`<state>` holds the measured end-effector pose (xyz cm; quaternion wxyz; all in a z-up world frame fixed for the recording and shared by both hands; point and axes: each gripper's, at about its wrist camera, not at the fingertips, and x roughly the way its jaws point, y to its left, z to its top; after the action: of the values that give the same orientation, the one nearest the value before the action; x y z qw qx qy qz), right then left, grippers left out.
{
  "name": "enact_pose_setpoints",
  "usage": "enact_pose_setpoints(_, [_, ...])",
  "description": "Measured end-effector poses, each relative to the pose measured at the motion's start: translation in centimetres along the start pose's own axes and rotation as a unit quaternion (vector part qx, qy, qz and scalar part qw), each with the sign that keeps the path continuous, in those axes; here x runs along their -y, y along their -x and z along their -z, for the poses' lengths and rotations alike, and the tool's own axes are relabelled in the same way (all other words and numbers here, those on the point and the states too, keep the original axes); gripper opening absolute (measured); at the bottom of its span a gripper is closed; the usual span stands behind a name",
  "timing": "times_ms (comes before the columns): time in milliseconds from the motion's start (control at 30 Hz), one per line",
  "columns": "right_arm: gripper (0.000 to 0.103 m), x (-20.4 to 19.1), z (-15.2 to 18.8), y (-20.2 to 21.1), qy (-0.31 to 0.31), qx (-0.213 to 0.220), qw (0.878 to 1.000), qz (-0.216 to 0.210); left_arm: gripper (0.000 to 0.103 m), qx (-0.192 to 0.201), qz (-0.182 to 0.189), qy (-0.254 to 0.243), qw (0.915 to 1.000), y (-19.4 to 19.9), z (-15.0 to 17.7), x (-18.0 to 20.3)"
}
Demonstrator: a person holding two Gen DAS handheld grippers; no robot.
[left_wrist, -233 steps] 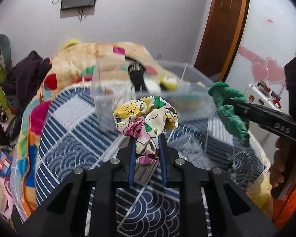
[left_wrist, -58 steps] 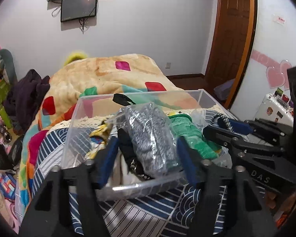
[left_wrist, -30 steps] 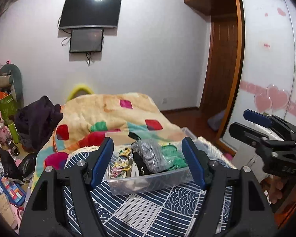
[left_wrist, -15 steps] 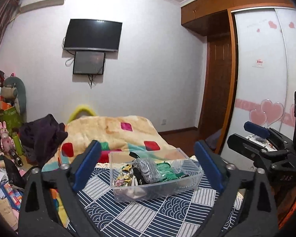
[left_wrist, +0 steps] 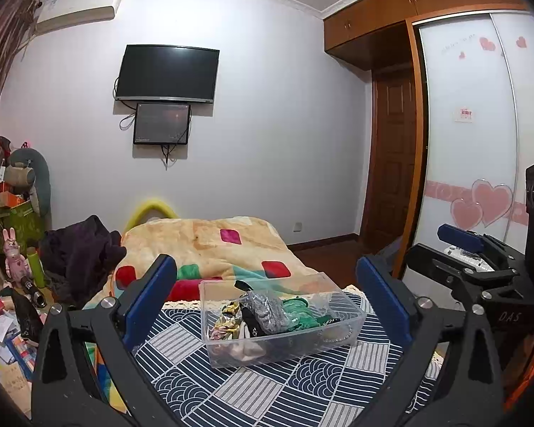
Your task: Organize soft objects
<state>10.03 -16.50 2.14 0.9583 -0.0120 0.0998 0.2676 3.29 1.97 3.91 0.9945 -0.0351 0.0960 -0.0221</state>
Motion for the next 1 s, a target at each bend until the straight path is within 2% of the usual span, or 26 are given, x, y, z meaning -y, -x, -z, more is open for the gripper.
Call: enact_pose_setpoints(1000, [0.103,1.0,-0.2,0.9,-0.019,0.003,1.000,0.003,0.103,0.000,0.000,-0.010,1.0000,0.1,0.1,0.3])
